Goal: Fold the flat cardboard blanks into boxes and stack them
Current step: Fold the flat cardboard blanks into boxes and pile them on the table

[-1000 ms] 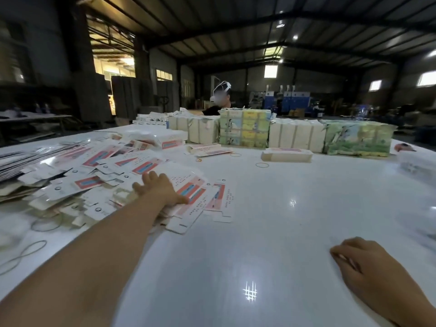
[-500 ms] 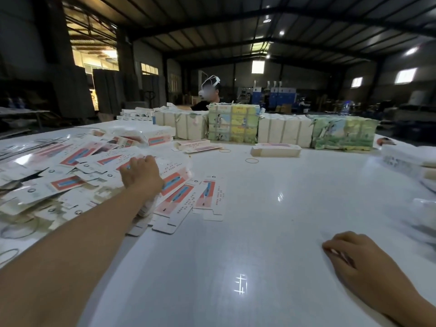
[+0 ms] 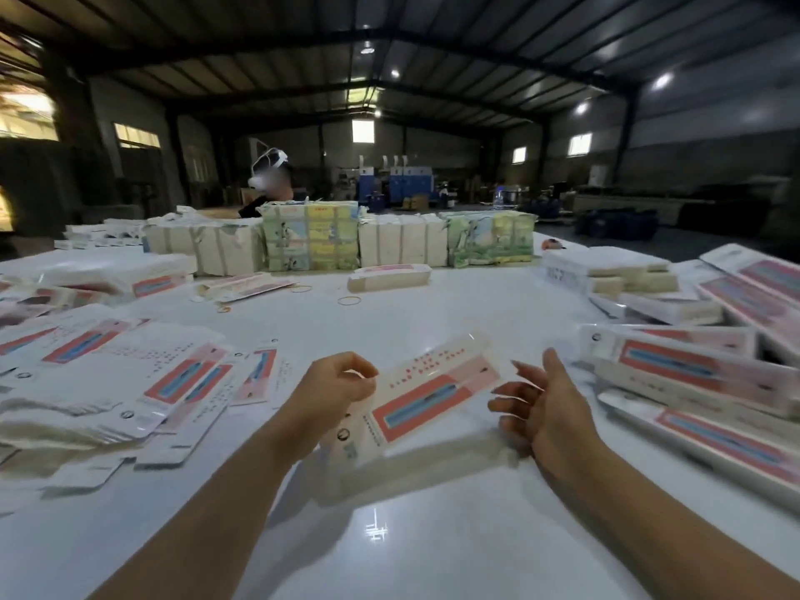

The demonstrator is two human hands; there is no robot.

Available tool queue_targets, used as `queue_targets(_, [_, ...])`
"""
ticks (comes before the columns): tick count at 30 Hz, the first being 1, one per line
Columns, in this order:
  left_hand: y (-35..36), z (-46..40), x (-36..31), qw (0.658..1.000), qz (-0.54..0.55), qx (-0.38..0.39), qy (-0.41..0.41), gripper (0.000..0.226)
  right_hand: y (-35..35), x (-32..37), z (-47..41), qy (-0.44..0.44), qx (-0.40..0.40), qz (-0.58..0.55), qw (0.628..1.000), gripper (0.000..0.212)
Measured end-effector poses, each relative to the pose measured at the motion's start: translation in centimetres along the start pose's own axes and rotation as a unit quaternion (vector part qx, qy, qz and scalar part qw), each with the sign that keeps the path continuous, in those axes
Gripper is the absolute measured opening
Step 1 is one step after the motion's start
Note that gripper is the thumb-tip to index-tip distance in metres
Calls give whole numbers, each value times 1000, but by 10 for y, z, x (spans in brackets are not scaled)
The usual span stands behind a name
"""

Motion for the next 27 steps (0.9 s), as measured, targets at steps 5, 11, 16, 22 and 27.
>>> queue_targets(5, [12,14,9,997,-41,64,-19,6,-1,0,6,-32,16,81,996,21])
queue_targets(11, [36,28,3,907,-384,22,174,76,5,-8,13,-70,39,172,982,27])
queue_targets(16, [64,32,-4,862,-474,4,179,106,6,-10,22,-81,92,192,974,22])
queue_targets(22, [57,35,-6,904,-399,-36,152,89,9,-12,28,-251,40,306,918,33])
queue_targets(27, [57,38,-12,881,-439,-75,158,89,10,-20,25,-291,50,430,853,37])
Point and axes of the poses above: each hand's wrist, its own z-axis away from the middle knuckle, its own y-axis out of the palm, x = y × z, the point moved 1 cm from there along -z, towards the middle knuckle, and after that the axes turned 3 degrees about y, right-handed, at the moved point
